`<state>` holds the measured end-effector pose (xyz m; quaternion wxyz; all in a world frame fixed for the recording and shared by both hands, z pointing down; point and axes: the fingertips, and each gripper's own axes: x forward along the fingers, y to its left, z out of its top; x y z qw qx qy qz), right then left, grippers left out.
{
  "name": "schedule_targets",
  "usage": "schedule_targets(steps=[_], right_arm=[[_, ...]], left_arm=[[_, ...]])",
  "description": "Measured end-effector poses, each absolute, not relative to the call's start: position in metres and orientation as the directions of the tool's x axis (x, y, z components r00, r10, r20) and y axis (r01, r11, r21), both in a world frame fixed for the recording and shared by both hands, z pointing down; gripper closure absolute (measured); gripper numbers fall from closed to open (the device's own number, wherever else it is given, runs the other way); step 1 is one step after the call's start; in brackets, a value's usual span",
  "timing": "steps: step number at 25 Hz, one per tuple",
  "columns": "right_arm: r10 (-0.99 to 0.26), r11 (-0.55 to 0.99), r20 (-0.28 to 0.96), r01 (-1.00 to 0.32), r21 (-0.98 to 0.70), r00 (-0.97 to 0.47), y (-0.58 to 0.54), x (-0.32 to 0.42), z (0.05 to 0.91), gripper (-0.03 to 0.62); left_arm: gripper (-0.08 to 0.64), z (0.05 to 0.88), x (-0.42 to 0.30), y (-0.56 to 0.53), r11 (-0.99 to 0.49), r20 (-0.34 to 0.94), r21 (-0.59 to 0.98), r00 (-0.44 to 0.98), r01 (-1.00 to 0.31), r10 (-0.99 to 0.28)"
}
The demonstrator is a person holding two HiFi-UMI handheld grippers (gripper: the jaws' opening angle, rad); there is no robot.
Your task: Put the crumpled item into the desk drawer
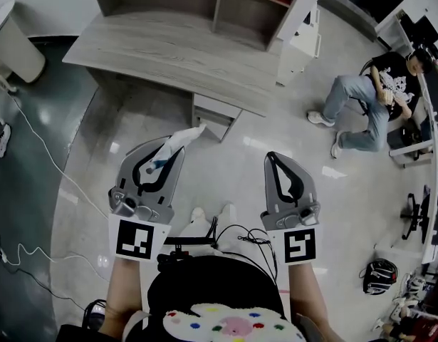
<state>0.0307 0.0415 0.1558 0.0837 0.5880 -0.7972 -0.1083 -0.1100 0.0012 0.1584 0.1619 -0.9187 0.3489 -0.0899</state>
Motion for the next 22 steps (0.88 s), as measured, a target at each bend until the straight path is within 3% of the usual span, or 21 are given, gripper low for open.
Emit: schedule_targets(steps=[22], right_arm=[[-0.912, 0.409, 0.053, -0.887, 0.216, -0.408, 0.004, 0.044, 0.184, 0.583]], left_arm=[[0.499, 0.175, -0.092, -0.020, -0.668, 0.098, -0.358, 0.685, -0.652, -0.722]])
